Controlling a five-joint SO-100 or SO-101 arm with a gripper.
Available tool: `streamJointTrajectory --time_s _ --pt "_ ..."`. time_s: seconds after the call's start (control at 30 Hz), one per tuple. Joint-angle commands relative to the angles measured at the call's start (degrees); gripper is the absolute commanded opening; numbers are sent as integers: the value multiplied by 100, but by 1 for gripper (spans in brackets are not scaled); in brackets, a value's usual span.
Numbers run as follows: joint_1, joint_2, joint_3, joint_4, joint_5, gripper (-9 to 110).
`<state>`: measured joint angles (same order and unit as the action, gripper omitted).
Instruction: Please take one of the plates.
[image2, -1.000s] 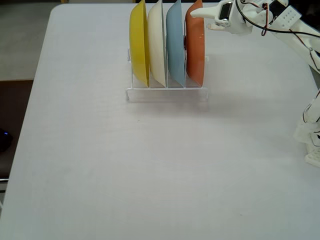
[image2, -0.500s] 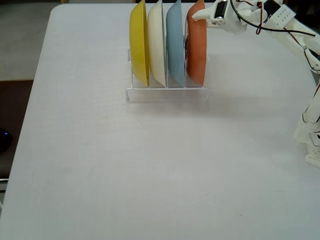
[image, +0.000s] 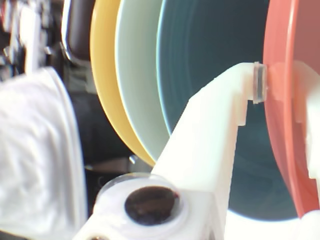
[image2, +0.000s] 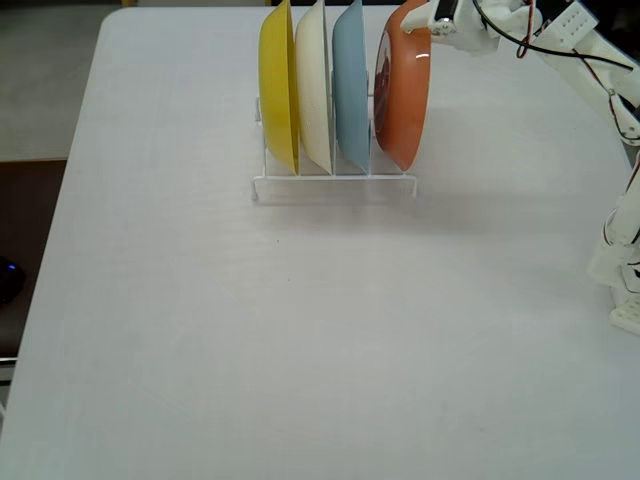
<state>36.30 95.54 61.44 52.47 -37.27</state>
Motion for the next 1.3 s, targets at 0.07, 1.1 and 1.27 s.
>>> streamJointTrajectory --time_s 0.07,1.1,1.27 --pt "220 431 -624 97 123 0" --pt "299 1608 -1802 1362 1898 0" --pt "-62 1925 -1802 1521 2312 0"
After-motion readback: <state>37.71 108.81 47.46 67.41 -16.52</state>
